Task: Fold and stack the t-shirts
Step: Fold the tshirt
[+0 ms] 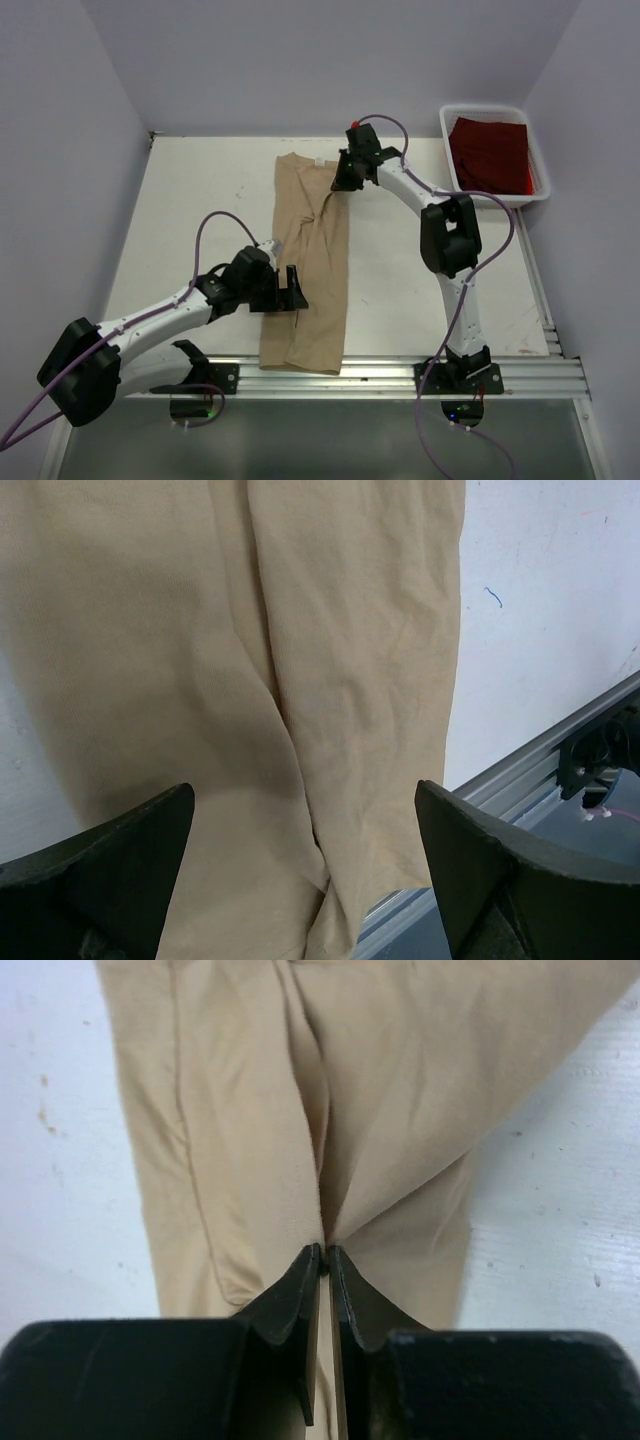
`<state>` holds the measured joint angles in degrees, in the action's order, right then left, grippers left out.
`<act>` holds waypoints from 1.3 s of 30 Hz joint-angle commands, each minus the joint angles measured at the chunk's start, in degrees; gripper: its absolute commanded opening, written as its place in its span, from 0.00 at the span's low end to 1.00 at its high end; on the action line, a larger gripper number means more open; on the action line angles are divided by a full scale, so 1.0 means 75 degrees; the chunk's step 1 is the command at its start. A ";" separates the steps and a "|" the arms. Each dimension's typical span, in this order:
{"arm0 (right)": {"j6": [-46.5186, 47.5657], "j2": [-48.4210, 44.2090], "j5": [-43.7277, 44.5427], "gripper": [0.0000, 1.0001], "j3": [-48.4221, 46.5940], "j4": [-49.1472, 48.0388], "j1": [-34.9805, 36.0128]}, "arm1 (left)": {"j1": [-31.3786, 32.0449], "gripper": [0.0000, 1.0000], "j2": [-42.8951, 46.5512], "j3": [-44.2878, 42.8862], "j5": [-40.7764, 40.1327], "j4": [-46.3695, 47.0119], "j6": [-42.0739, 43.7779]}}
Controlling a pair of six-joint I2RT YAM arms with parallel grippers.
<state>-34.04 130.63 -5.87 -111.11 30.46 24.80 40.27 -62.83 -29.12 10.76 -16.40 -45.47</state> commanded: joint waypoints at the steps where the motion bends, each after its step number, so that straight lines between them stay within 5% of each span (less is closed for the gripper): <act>1: 0.0180 -0.0648 -0.0448 0.11 -0.0127 -0.0393 0.0045 | 0.0033 0.95 0.0139 0.0075 -0.0123 0.0066 -0.0077; 8: 0.0074 -0.0355 -0.0729 0.09 -0.0244 -0.0405 0.0057 | 0.0033 0.95 0.0232 0.0110 -0.0170 0.0008 -0.0089; 15: 0.0074 -0.0191 -0.0601 0.22 -0.0314 -0.0241 0.0127 | 0.0033 0.95 0.0303 0.0168 -0.0193 -0.0016 -0.0113; 29: 0.0039 0.0102 0.0630 0.26 -0.0689 0.0626 0.0139 | 0.0044 0.95 0.0361 0.0203 -0.0228 -0.0063 -0.0124; 39: -0.0055 0.0337 0.0349 0.30 -0.0783 0.0556 0.0174 | 0.0033 0.95 0.0361 0.0192 -0.0252 -0.0063 -0.0136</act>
<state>-34.06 133.03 -3.55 -114.41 34.11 25.63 40.27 -61.04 -28.21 9.76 -17.30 -45.52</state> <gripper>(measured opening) 0.299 0.955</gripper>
